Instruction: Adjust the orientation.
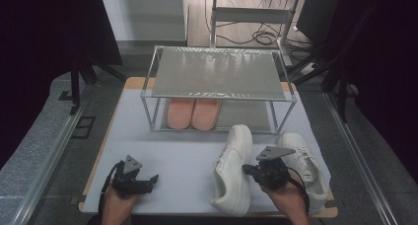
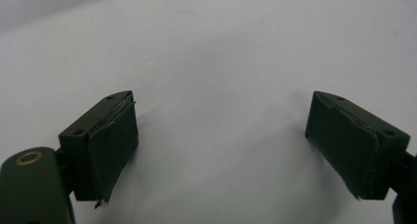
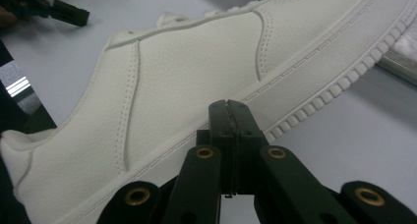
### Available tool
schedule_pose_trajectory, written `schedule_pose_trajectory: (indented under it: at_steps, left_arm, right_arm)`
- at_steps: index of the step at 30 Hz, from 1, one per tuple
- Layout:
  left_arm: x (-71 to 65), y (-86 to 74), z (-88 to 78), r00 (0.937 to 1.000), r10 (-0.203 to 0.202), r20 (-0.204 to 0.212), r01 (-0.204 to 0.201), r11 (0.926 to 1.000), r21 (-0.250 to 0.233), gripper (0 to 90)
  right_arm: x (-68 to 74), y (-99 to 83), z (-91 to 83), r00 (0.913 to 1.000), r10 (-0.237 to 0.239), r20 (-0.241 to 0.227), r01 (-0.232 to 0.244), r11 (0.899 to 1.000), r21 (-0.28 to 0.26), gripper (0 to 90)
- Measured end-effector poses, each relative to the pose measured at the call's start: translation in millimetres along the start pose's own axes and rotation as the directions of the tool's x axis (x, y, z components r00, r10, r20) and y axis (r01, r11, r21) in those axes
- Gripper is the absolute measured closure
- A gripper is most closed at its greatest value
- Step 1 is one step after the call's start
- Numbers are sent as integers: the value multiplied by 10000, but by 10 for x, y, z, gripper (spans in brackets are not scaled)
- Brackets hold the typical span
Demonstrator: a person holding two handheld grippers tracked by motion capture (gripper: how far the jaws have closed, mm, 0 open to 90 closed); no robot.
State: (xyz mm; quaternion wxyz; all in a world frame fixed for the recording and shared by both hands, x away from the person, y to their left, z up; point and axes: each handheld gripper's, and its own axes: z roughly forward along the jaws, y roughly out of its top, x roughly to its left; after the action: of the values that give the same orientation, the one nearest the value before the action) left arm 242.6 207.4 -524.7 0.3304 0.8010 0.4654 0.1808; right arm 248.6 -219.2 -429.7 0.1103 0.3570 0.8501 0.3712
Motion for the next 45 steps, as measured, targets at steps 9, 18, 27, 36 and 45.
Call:
schedule_pose_trajectory:
  at_steps: [9,18,27,36,45]
  left_arm:
    - [2,1,0,10000,3,1,-3,10000,15,127]
    - [2,1,0,10000,9,1,-9,10000,15,127]
    - [2,0,0,10000,9,2,-9,10000,9,127]
    - [1,0,0,10000,-5,2,5,10000,-4,127]
    - [1,0,0,10000,-1,0,1,10000,-2,127]
  right_arm:
    - [-145,-181,-103,9968,424,679,-458,9978,480,898]
    - [-195,-282,-90,9787,538,1981,-806,9882,1301,898]
    - [-326,-307,-226,9669,1099,2304,-1362,9855,1013,897]
    - [-509,-150,-208,9482,1276,2908,-1602,9829,912,898]
    - [-680,-87,-2,9278,2128,3065,-2662,9531,1441,898]
